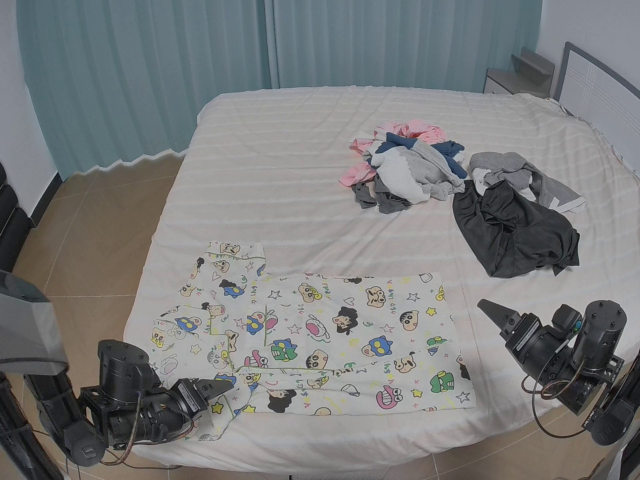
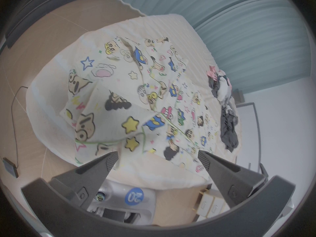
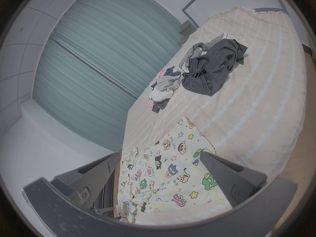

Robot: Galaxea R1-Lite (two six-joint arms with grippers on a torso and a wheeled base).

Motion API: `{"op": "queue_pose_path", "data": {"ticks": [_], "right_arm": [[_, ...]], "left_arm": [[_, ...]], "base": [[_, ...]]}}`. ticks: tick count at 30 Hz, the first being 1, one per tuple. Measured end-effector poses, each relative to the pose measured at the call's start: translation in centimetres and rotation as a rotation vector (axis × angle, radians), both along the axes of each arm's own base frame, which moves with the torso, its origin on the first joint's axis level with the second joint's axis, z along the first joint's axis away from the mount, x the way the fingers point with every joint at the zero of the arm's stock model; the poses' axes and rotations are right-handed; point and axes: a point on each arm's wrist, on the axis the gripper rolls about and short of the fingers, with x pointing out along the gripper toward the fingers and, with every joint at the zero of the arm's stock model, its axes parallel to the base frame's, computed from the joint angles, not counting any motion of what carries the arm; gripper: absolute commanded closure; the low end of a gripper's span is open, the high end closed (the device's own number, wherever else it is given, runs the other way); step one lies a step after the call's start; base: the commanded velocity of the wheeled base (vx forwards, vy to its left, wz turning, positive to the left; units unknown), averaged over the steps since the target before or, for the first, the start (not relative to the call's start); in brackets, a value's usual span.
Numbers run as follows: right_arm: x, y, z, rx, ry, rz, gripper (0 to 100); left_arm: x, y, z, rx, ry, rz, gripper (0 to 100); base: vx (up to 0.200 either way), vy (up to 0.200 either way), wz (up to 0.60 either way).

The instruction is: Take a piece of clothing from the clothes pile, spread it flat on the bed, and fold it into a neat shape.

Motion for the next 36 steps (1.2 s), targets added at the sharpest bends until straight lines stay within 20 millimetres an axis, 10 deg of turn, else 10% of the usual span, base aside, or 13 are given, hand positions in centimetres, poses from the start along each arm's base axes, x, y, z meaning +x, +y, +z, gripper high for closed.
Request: {"op": "queue_pose_path", "data": {"ticks": [36], "right_arm": [[0.0,0.0,0.0,0.001,0.000,0.003,0]], "left_arm": [[0.8,-3.0,-4.8,0.249,-0.110,0.082,0]], "base": [[0.000,0.000,0.00]]}}
